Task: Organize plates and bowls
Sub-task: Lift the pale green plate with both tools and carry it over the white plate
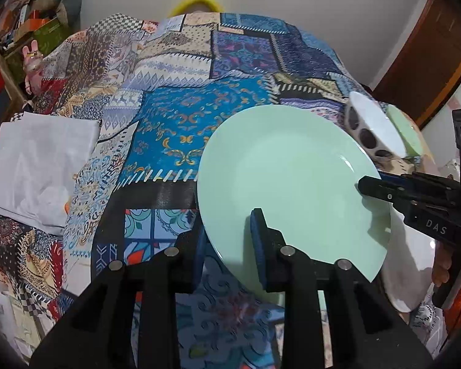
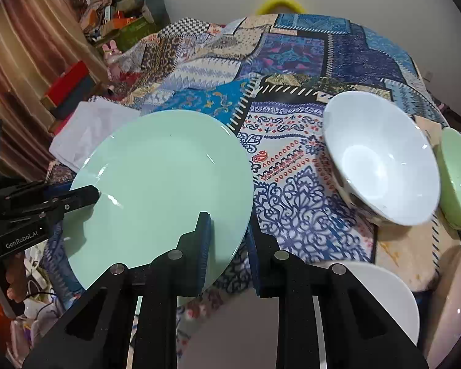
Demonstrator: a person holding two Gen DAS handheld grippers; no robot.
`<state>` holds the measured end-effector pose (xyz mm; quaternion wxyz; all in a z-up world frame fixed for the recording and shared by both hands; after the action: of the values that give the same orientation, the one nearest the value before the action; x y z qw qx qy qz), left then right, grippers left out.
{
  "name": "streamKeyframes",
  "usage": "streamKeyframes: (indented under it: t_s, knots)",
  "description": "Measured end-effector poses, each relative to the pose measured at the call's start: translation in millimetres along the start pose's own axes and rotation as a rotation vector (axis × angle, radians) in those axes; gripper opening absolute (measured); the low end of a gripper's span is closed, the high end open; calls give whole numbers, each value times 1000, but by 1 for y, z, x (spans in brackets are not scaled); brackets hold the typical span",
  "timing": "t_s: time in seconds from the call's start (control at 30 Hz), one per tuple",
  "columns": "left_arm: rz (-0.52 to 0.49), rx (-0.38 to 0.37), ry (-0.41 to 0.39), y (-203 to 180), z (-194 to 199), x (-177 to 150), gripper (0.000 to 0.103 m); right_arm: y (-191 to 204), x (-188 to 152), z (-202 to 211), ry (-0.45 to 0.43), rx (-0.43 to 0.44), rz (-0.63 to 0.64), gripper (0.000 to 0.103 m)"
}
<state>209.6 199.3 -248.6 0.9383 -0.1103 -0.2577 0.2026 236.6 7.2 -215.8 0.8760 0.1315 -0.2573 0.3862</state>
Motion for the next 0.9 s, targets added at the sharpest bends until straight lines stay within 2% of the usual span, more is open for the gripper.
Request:
streamKeyframes:
  t_s: [0.47,0.9]
  knots:
    - [-62,-46,-68,-47,66,-23,28,0,-19,68,-84,-40,-37,21]
    - [-118,-60,-88,-92,92,-49,28,-15,-53,107,-122,-57,-75,21]
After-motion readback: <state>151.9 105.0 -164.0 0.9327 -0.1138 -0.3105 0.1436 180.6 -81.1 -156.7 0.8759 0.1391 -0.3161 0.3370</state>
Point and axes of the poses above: each gripper's, at about its wrist camera, not at the fingertips, and z roughly against the way its jaws point, y to its left, x to its top, the point moved 4 cm from there along -z, roughly the way its jaws point, and after that the axes turned 15 degrees about z, right-handed, at the moved point
